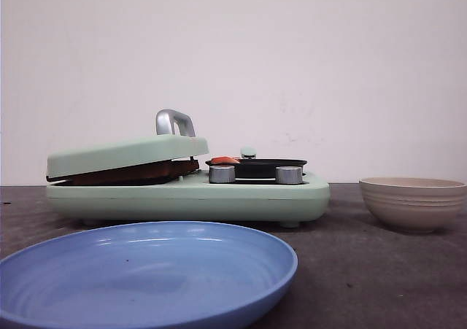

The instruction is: Make breakfast with bread and shrimp

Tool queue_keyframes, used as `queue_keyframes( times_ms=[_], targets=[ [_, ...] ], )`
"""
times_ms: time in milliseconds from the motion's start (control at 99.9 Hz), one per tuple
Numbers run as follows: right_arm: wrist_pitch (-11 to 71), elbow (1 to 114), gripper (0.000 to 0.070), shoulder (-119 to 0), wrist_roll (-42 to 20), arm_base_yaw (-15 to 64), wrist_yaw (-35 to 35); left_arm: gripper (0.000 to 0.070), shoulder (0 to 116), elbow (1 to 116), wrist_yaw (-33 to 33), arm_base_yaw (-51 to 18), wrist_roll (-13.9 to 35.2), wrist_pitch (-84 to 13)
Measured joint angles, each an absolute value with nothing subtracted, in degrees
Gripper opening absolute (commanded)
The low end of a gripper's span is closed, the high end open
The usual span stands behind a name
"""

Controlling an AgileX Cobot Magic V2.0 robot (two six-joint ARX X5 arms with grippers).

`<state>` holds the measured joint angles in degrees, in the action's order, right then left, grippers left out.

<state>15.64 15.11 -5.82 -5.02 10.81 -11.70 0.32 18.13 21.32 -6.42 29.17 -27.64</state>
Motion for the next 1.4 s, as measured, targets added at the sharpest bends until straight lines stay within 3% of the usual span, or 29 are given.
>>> queue_keyframes(
  times_ms=[160, 300, 1021, 1131, 1241, 1401],
  targets=[
    [11.1, 13.6, 0.0, -6.3, 1.5, 11.0, -12.4, 0.0, 0.3, 18.1, 21.3, -6.4, 29.2, -27.6],
    [7.5, 13.7, 0.0, -6.2, 1.5, 11.4, -16.5, 0.0, 0.3, 18.1, 21.3, -6.4, 29.2, -27.6],
    [7.7, 13.7, 0.0, -6.2, 1.5, 11.4, -16.5, 0.0, 0.3, 18.1, 21.3, -6.4, 29.1, -27.7],
    [7.7, 13.7, 0.0, -6.2, 1.5, 11.4, -16.5, 0.0, 0.3, 18.1, 17.6, -5.9, 28.6, -31.1],
    [7.7, 13.7, 0.0, -6.2, 1.5, 11.4, -16.5, 0.0, 0.3, 17.9, 9.6, -3.0, 23.8, -28.2],
    [7.7, 13.7, 0.0, -6.2, 1.5, 11.4, -16.5, 0.0, 0.3, 16.2, 1.9, 1.5, 7.9, -14.3]
  ],
)
